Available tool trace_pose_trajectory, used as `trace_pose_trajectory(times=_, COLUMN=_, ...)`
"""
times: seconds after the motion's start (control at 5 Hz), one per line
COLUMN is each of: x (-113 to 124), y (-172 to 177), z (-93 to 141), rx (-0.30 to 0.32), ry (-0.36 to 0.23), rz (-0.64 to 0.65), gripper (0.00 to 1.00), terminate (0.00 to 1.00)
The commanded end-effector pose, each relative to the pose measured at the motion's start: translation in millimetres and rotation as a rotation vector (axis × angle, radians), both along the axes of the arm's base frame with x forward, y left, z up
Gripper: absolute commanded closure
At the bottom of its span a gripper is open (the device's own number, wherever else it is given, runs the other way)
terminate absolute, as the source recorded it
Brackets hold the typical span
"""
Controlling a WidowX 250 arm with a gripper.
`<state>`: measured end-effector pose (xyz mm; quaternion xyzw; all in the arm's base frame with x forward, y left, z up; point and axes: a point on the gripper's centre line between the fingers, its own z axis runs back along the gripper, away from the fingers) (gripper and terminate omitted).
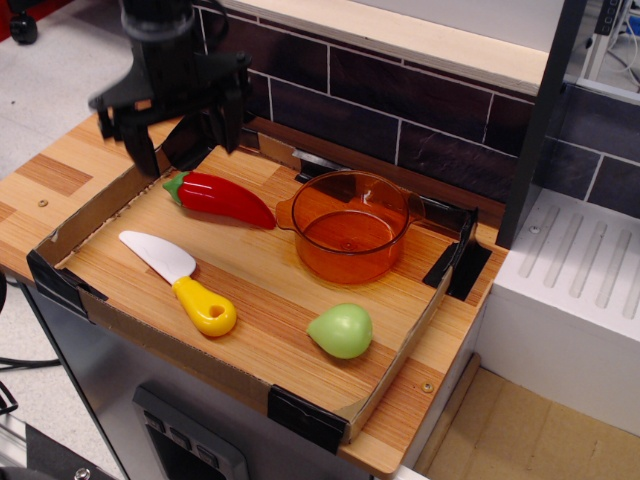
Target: Put knife in pot
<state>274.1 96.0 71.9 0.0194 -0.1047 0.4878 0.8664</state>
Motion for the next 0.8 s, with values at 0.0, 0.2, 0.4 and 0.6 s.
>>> trace_pose_trajectory(times=0.0, x=-18, y=-7, z=-10, rx=-0.024, ry=-0.015, rz=0.099, gripper=0.00, terminate=0.00)
trace_pose_trajectory(times=0.2, x=-29, y=-10, z=-20, rx=-0.041, ry=0.044, rz=0.090, gripper=0.00, terminate=0.00)
trace_pose_trajectory(times=0.4, x=-40, y=-14, z=-29, rx=-0.047, ry=0.064, rz=0.084, gripper=0.00, terminate=0.00)
trace_pose_trajectory(times=0.6, x=-48, y=-22, z=-41, rx=-0.048, ry=0.115, rz=0.084, gripper=0.00, terminate=0.00)
